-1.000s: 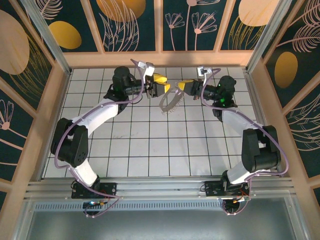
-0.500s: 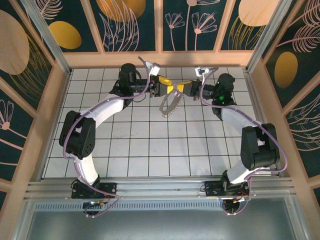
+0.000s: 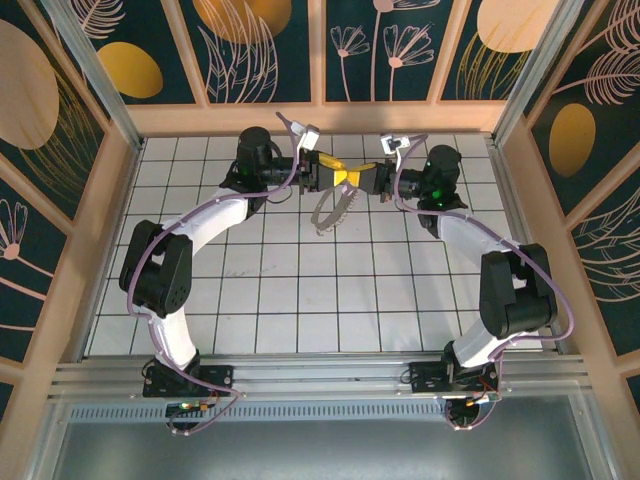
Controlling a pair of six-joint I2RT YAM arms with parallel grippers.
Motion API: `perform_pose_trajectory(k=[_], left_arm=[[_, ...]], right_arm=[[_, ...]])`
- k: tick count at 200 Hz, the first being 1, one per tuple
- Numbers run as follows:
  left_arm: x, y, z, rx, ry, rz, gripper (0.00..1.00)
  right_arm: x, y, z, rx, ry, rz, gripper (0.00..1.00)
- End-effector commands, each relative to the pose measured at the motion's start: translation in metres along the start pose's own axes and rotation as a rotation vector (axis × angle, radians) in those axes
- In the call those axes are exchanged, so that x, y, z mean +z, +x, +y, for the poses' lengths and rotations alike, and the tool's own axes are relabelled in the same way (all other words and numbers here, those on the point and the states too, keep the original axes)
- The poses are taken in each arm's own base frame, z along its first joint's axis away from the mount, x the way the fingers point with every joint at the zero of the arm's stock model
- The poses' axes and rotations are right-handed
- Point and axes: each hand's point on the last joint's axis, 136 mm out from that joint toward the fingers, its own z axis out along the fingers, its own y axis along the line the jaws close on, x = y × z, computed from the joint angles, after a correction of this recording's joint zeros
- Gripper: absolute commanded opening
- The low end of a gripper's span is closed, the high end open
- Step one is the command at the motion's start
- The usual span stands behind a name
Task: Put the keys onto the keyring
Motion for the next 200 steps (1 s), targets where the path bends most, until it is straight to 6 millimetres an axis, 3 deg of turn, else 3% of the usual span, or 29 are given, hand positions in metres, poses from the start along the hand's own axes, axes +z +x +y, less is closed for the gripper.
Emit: perform_pose_trajectory(k=[1,92,121,137,153,200], left_arm=[[0.001,0.003,-0.01,0.02,0.043,0.005,0.29],[0.004,0.005,-0.018,0.031,0.066,0.007,0.0],[0.005,0.001,-0.018,0.034,0.05,-0.018,0.0],[0.003,-0.005,-0.017,0.035,0.03,-0.05,0.0],[0.002,-0.01,-0.018,0.034,0.014,-0.078,0.0],[-0.003,-0.019,-0.024,0.035,-0.014,-0.139,0.0]], right_arm=[[0.004,-0.014,0.009,-0.073,-0.028,-0.01,0.0],[0.009,-0.01,0.007,-0.061,-0.037,0.005,0.0],[0.008,-0.011,0.005,-0.057,-0.029,0.007,0.0],[0.002,-0.015,0.004,-0.058,-0.003,-0.013,0.21],[-0.007,-0.018,0.006,-0.063,0.021,-0.04,0.34],[-0.02,-0.01,0.011,-0.062,0.067,-0.086,0.41]])
